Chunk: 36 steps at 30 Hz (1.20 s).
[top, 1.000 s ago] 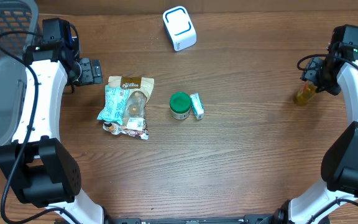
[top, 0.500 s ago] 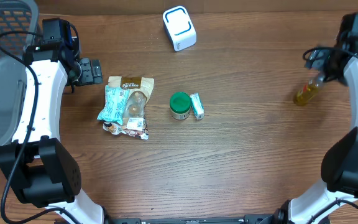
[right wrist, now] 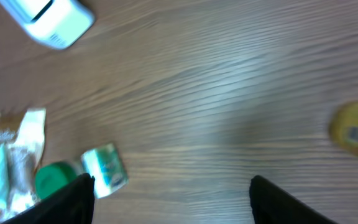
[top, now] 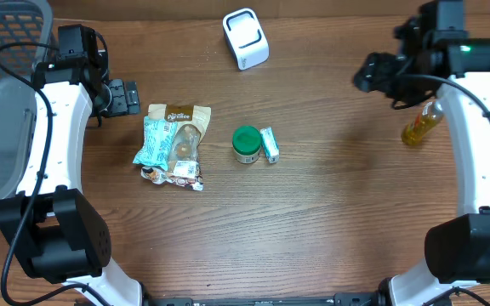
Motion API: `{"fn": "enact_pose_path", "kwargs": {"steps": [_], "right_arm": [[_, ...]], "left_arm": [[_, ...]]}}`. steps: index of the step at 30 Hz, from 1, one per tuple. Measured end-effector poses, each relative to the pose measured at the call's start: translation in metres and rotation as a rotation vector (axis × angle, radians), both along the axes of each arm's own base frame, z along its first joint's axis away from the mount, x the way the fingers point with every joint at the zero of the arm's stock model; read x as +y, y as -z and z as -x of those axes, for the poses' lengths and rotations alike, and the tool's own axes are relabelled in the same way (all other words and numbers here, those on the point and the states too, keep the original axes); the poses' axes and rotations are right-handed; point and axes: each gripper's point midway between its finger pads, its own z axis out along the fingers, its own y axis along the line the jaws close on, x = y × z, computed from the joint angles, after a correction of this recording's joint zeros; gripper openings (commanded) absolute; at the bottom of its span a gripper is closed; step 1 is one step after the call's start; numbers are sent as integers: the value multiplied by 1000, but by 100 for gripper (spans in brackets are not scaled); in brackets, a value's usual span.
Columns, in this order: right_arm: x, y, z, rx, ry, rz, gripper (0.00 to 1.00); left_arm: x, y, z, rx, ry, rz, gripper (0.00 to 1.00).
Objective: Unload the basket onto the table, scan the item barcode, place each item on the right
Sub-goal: 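Release the bottle and move the right gripper over the green-lidded jar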
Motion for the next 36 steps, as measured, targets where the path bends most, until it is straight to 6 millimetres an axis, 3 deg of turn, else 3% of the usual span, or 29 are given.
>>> {"fn": "enact_pose_path", "kwargs": {"steps": [3,8,16,24,31,36], "right_arm": [[26,11,9,35,-67,-5,55],[78,41,24,76,-196,-10,31],[142,76,31,22,-327,-31,37],[177,99,39,-2,-344,-67,36],[194,111,44,-17,-343,-94,5],[198,108,38,-47,-340,-102,4]], "left_arm": [[0,0,0,0,0,0,100],[0,0,0,0,0,0,100],[0,0,0,0,0,0,100],[0,0,0,0,0,0,99],[0,0,0,0,0,0,100],[0,0,0,0,0,0,100]]}}
